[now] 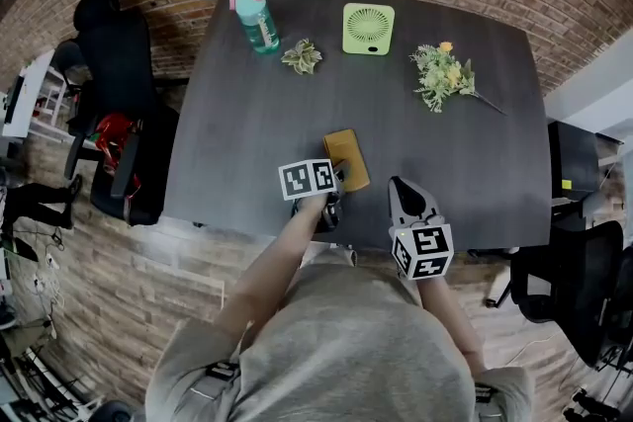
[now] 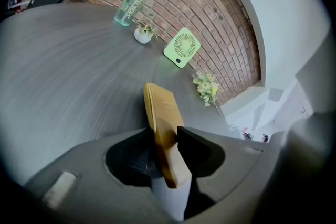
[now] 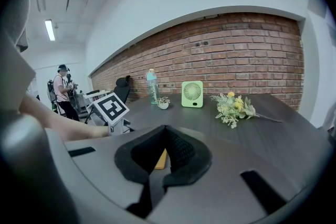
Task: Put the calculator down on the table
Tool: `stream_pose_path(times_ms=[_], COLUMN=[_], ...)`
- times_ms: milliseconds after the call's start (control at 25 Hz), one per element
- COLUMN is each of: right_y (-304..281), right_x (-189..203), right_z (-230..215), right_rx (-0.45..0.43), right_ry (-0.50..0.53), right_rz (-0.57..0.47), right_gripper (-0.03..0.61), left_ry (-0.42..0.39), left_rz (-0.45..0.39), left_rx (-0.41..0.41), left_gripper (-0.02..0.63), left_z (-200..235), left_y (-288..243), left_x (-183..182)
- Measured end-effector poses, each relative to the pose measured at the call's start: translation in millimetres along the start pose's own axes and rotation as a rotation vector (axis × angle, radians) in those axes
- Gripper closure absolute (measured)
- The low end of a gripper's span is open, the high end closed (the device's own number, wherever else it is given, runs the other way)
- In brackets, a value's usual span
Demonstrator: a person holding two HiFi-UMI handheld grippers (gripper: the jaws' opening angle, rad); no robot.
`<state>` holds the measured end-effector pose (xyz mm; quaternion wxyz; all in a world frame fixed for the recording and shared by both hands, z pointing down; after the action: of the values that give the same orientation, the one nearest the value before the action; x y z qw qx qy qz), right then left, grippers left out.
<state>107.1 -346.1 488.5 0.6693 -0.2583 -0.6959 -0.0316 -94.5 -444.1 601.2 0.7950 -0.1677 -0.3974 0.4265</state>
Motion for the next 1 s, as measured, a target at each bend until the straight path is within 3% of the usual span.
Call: stream_pose_path(times_ms=[400,600,1000], right_y=[9.6,17.9,41.5], right_x=[1.2,2.3,7.6], right_z=[4.5,6.2,10.1], right_rx=[0.0,-0.002,-0.001], right_ry=[0.01,0.011,0.014], right_rz=[-0.005,-0.009,-0.023], right_gripper=[0.577,0.577,0.577], left_ry=[-0.059,-0.16,-0.13], left_rz=[-0.009,-0.016,-0.04], left_rx=[-0.07,-0.156,-0.167], left_gripper=[0.451,0.441,0.44], left_z=[-5.1,-12.8,-12.2], left_y=[2.5,4.8,18.5], left_x=[3.6,7.0,14.0])
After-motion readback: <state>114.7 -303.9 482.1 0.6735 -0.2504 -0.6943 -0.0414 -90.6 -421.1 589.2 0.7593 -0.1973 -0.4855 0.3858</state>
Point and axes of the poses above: the fingertips, and each gripper's own axes: y backward along the fingers, z to its left, x out of its underside, the point moved 10 cm from there along y, backward along the fingers, and after that the axes turned 6 degrees about -z, right-handed, at the moved point
